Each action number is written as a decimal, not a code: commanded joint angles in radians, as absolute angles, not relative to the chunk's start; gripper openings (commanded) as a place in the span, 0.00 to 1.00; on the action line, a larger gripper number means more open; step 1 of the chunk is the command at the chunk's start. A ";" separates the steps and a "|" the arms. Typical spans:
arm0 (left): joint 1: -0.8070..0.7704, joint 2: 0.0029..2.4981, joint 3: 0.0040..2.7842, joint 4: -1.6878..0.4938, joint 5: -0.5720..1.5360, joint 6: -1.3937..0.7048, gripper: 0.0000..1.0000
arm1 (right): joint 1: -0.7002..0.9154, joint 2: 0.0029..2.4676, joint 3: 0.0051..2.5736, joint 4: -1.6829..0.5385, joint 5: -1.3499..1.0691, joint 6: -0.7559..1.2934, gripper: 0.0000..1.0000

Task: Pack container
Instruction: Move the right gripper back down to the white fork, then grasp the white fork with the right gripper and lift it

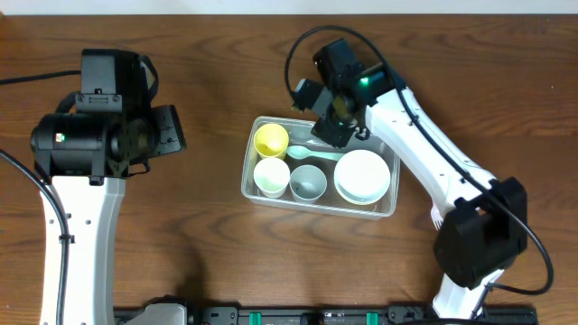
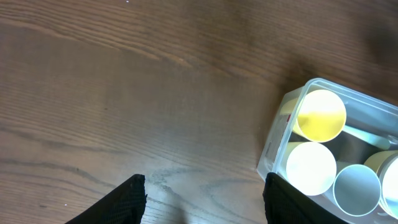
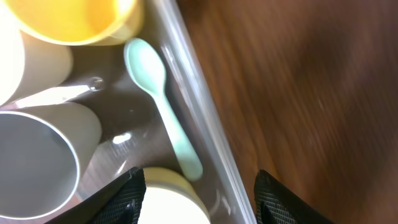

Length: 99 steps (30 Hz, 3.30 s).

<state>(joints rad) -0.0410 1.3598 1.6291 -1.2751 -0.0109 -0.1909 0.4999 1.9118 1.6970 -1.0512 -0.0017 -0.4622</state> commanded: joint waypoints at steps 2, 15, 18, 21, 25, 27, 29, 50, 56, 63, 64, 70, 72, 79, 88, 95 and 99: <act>-0.037 1.365 1.640 -1.275 -0.020 -0.200 0.61 | 0.433 1.760 1.692 -1.054 0.190 -0.159 0.59; -0.037 1.365 1.640 -1.279 -0.020 -0.200 0.61 | -0.032 1.574 1.666 -1.319 0.063 0.274 0.73; -0.037 1.365 1.640 -1.279 -0.020 -0.200 0.62 | -0.052 1.575 1.567 -1.338 0.063 0.232 0.75; -0.037 1.365 1.640 -1.279 -0.020 -0.200 0.61 | -0.052 1.575 1.403 -1.289 0.063 0.220 0.78; -0.037 1.365 1.640 -1.280 -0.020 -0.200 0.61 | -0.052 1.575 1.186 -1.137 0.062 0.219 0.82; -0.037 1.365 1.640 -1.280 -0.020 -0.200 0.62 | -0.052 1.576 1.088 -1.044 0.062 0.220 0.84; -0.037 1.365 1.640 -1.283 -0.020 -0.201 0.61 | -0.053 1.576 1.019 -0.965 0.062 0.220 0.85; -0.037 1.365 1.640 -1.302 -0.019 -0.202 0.62 | -0.053 1.578 0.725 -0.561 0.044 0.175 0.73; -0.037 1.365 1.640 -1.303 -0.019 -0.205 0.62 | -0.053 1.578 0.725 -0.569 0.044 0.179 0.44; -0.037 1.365 1.640 -1.303 -0.019 -0.205 0.61 | -0.053 1.578 0.725 -0.569 0.044 0.179 0.29; -0.037 1.365 1.640 -1.303 -0.019 -0.205 0.62 | -0.053 1.578 0.725 -0.570 0.044 0.179 0.29; -0.037 1.365 1.640 -1.302 -0.019 -0.205 0.62 | -0.053 1.578 0.725 -0.571 0.044 0.179 0.26; -0.037 1.365 1.640 -1.302 -0.019 -0.205 0.62 | -0.053 1.578 0.725 -0.571 0.044 0.179 0.23; -0.037 1.365 1.640 -1.302 -0.019 -0.205 0.62 | -0.053 1.578 0.725 -0.571 0.044 0.179 0.16; -0.037 1.365 1.640 -1.302 -0.019 -0.205 0.62 | -0.053 1.573 0.738 -0.534 0.044 0.179 0.01; -0.037 1.365 1.640 -1.302 -0.019 -0.204 0.62 | -0.049 1.473 0.939 -0.625 0.044 0.178 0.01; -0.037 1.365 1.640 -1.301 -0.020 -0.204 0.63 | -0.001 1.393 1.135 -0.680 0.043 0.113 0.01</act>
